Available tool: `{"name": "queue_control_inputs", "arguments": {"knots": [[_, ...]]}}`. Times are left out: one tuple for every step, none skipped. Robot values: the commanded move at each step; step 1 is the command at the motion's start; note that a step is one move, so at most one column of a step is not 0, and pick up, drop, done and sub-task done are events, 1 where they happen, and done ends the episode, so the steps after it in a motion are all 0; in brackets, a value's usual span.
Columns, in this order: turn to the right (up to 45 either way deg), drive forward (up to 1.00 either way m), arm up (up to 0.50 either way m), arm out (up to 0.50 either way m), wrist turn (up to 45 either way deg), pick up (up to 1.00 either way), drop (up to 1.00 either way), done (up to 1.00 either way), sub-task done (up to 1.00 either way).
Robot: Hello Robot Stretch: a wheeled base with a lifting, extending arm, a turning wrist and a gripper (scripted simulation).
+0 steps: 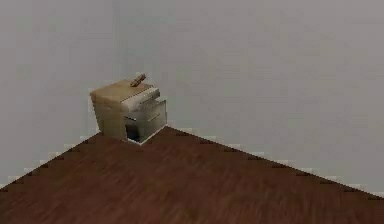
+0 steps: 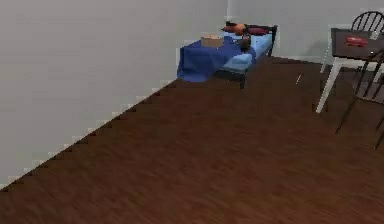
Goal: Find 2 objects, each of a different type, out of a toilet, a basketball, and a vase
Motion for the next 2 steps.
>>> {"name": "queue_control_inputs", "arguments": {"knots": [[45.0, 0.00, 0.00, 0.00, 0.0, 0.00, 0.00, 0.00, 0.00], [45.0, 0.00, 0.00, 0.00, 0.0, 0.00, 0.00, 0.00, 0.00]]}}
